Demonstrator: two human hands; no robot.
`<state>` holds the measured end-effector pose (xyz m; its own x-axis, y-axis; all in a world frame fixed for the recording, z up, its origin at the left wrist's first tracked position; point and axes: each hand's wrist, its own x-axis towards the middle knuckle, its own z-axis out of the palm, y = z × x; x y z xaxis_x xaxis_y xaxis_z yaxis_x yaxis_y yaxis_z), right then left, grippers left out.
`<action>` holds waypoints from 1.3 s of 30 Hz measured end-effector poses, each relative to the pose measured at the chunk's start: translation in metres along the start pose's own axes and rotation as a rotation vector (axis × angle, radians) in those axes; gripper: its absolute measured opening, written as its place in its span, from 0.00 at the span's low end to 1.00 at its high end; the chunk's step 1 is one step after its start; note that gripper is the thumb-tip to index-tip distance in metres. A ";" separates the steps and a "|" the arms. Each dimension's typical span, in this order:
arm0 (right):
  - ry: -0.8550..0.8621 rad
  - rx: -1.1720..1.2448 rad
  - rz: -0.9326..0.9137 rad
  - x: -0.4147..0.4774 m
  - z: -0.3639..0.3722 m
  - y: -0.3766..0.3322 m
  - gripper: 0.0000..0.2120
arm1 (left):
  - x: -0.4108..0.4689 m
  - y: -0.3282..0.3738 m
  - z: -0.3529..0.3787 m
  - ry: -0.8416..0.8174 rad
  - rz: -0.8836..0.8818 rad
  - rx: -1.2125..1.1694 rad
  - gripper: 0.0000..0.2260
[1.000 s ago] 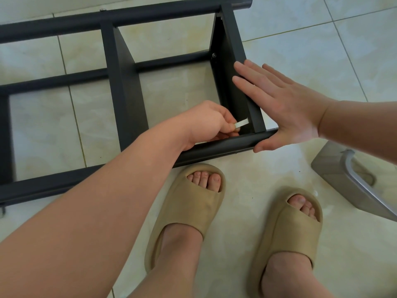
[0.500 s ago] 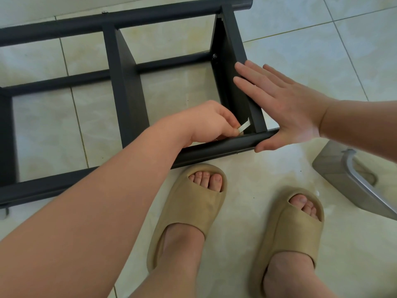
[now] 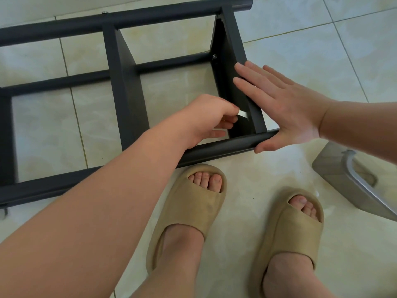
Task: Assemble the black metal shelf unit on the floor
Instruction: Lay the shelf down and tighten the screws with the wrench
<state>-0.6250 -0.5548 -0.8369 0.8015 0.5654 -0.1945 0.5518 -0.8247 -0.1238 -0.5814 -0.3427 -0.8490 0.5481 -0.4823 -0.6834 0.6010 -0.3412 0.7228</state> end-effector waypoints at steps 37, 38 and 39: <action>0.007 -0.001 -0.004 0.001 0.002 0.001 0.61 | 0.011 -0.001 0.010 0.033 -0.069 -0.214 0.01; 0.005 0.001 -0.004 0.001 0.002 0.001 0.61 | 0.012 -0.001 0.010 0.038 -0.075 -0.226 0.01; 0.005 0.004 -0.004 0.001 0.002 0.001 0.61 | 0.012 0.000 0.010 0.041 -0.078 -0.238 0.01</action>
<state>-0.6245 -0.5550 -0.8386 0.8004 0.5688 -0.1893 0.5542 -0.8224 -0.1281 -0.5810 -0.3566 -0.8564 0.5146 -0.4274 -0.7433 0.7600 -0.1740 0.6262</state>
